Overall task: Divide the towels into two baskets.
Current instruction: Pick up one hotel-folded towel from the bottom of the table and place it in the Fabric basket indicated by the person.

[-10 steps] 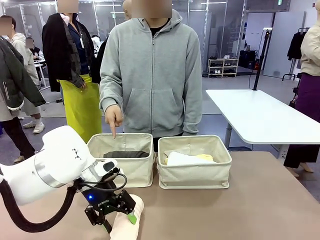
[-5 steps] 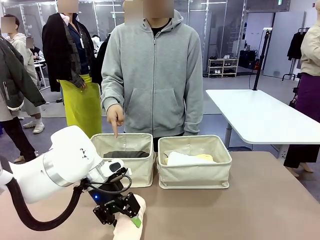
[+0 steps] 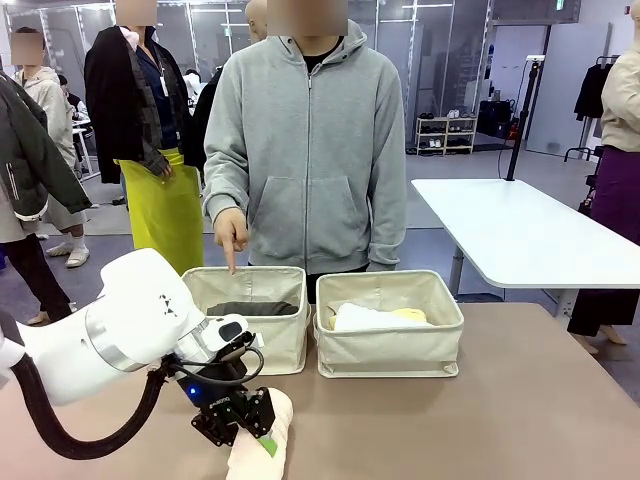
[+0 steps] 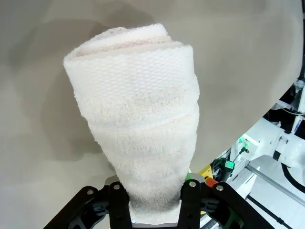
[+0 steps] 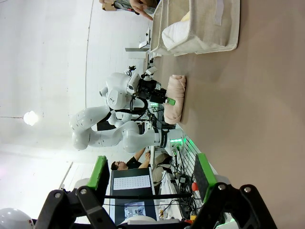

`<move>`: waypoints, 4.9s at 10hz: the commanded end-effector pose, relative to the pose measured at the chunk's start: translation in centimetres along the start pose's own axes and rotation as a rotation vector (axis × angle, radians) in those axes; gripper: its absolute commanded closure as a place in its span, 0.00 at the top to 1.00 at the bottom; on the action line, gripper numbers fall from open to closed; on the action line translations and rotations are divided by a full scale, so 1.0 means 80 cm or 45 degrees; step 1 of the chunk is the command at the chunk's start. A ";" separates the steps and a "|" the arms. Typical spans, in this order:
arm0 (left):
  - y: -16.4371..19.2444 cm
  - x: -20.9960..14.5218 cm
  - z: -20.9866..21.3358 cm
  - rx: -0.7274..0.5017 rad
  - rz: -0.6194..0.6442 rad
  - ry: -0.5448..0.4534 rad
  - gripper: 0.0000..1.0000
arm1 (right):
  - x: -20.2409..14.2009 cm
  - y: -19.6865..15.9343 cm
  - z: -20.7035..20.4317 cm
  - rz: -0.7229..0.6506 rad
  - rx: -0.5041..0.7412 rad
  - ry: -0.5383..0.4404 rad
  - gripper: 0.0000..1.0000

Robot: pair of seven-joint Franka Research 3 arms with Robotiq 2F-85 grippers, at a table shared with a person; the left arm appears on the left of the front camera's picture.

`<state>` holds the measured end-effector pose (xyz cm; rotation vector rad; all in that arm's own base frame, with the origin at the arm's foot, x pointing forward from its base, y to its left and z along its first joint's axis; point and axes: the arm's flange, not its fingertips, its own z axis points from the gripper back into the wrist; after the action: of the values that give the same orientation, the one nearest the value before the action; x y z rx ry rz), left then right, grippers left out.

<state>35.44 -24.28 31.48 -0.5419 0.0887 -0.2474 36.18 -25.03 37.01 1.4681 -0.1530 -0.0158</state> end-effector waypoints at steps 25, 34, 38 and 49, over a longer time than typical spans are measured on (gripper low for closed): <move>-0.060 0.255 0.243 0.883 -1.983 0.496 0.37 | -0.002 0.006 -0.002 -0.025 -0.023 0.002 0.90; -0.036 0.279 0.180 0.832 -1.843 0.592 1.00 | -0.002 0.006 -0.002 -0.025 -0.023 0.002 0.90; -0.038 0.279 0.177 0.822 -1.865 0.567 1.00 | -0.002 0.006 -0.002 -0.025 -0.023 0.002 0.90; -0.042 0.278 0.173 0.822 -1.843 0.556 0.99 | -0.002 0.006 -0.002 -0.025 -0.023 0.002 0.90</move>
<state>58.28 -25.90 44.67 0.2022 0.0185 -1.7417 36.19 -25.03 37.01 1.4677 -0.1530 -0.0159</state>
